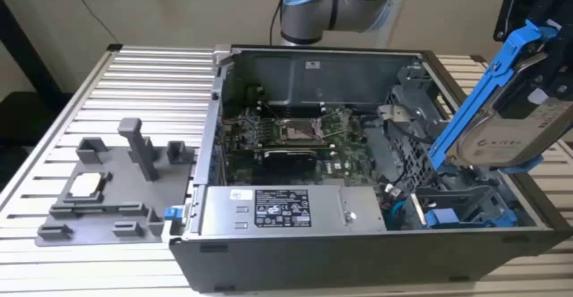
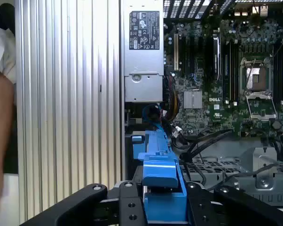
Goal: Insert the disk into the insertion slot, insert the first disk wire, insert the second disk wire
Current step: 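Insert the disk into the insertion slot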
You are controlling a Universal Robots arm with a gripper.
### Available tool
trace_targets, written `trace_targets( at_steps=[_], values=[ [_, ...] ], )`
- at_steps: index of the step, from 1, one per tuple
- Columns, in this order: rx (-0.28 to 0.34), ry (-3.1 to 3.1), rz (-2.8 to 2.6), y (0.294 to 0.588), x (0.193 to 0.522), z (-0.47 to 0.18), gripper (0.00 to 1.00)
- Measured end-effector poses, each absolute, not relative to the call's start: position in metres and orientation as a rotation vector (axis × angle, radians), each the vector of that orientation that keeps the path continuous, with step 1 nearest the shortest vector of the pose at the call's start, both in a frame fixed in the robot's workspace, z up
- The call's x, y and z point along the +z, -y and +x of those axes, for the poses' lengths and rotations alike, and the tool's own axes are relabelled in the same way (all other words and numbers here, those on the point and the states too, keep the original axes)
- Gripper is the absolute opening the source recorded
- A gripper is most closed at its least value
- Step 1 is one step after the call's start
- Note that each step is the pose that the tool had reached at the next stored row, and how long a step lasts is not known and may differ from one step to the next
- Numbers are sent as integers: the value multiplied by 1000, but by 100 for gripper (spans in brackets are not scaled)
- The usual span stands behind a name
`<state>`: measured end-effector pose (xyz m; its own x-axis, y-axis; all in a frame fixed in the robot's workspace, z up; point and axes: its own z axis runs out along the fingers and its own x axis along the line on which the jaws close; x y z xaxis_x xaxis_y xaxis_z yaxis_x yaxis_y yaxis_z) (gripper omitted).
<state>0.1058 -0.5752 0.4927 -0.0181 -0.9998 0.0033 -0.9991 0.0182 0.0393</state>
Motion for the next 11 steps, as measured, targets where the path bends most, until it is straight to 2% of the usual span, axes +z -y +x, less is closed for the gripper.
trace_targets(
  at_steps=[11],
  values=[
    [-40, 2220, 2180, 575, 490, 106, 33]
  ],
)
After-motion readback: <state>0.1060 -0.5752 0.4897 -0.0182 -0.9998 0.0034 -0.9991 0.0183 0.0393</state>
